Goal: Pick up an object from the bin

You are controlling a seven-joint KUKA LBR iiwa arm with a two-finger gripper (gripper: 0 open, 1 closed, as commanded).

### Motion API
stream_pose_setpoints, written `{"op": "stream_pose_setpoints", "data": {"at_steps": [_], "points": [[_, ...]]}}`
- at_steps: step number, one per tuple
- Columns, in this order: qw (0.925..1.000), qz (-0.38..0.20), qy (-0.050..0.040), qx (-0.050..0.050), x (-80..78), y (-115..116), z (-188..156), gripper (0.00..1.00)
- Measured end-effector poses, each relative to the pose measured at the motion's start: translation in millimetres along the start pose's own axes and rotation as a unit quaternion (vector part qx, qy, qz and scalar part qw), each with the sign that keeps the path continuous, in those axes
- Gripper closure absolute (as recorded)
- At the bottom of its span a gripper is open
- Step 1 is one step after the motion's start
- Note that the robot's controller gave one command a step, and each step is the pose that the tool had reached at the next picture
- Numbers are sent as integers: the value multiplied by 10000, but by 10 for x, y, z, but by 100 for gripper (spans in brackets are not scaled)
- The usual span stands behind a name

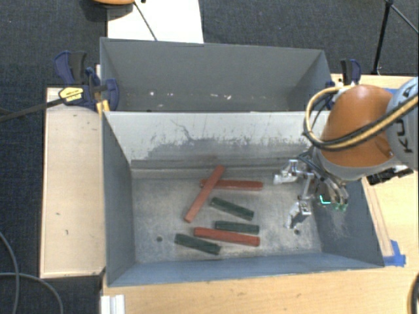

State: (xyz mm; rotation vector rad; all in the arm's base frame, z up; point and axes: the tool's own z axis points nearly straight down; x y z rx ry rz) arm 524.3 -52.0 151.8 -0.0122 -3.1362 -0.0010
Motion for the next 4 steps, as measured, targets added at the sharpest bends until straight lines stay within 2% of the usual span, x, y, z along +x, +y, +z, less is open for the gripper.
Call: {"op": "stream_pose_setpoints", "data": {"at_steps": [1, 2, 3, 4], "points": [[10000, -9, -38, 4, -19, 1, -38, 0], [9996, 221, -192, -4, -481, 587, 660, 100], [9996, 215, -185, -4, -477, 589, 665, 100], [9997, 221, -52, 0, -513, 459, -1348, 100]]}}
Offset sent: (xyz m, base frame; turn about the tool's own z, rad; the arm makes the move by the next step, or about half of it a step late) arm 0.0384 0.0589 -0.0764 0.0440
